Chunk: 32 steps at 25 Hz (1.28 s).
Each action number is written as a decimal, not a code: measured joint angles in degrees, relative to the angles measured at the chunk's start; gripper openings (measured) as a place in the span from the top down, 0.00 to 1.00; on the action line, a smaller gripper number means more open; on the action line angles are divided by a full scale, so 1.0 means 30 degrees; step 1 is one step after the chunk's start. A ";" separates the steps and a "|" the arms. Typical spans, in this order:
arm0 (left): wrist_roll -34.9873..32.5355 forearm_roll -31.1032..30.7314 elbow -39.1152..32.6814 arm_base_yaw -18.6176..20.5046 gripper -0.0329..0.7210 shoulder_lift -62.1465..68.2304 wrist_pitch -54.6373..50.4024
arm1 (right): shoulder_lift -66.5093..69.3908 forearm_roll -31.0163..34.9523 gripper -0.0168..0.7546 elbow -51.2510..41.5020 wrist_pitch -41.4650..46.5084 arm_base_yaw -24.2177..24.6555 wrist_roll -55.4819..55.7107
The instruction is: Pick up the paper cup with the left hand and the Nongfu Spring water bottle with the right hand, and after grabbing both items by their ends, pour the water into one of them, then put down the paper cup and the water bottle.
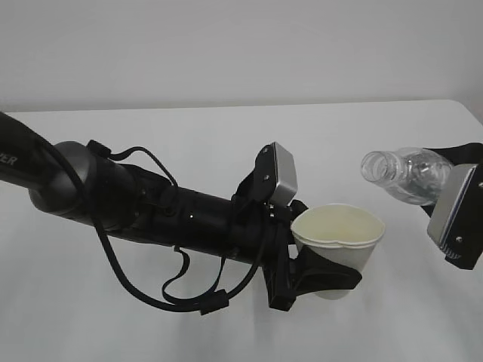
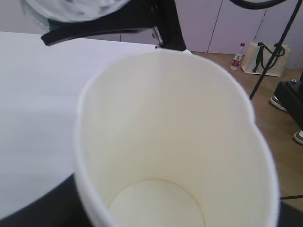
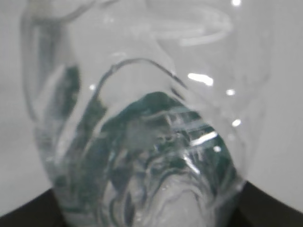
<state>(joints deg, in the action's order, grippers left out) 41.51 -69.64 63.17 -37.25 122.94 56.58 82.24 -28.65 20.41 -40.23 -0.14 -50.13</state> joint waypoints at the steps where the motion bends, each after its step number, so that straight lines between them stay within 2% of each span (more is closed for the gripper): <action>1: 0.0000 0.0000 0.0000 0.0000 0.39 0.0000 0.0000 | 0.0000 0.0000 0.43 0.0000 -0.0063 0.0000 -0.0236; 32: 0.0043 0.0000 0.0000 -0.0027 0.39 0.0027 0.0411 | 0.0785 0.0821 0.43 0.0032 -0.1956 0.0000 -0.5153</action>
<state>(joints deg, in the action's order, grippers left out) 41.64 -69.64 63.17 -37.33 123.02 57.81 84.59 -26.19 20.50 -46.10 -0.14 -65.58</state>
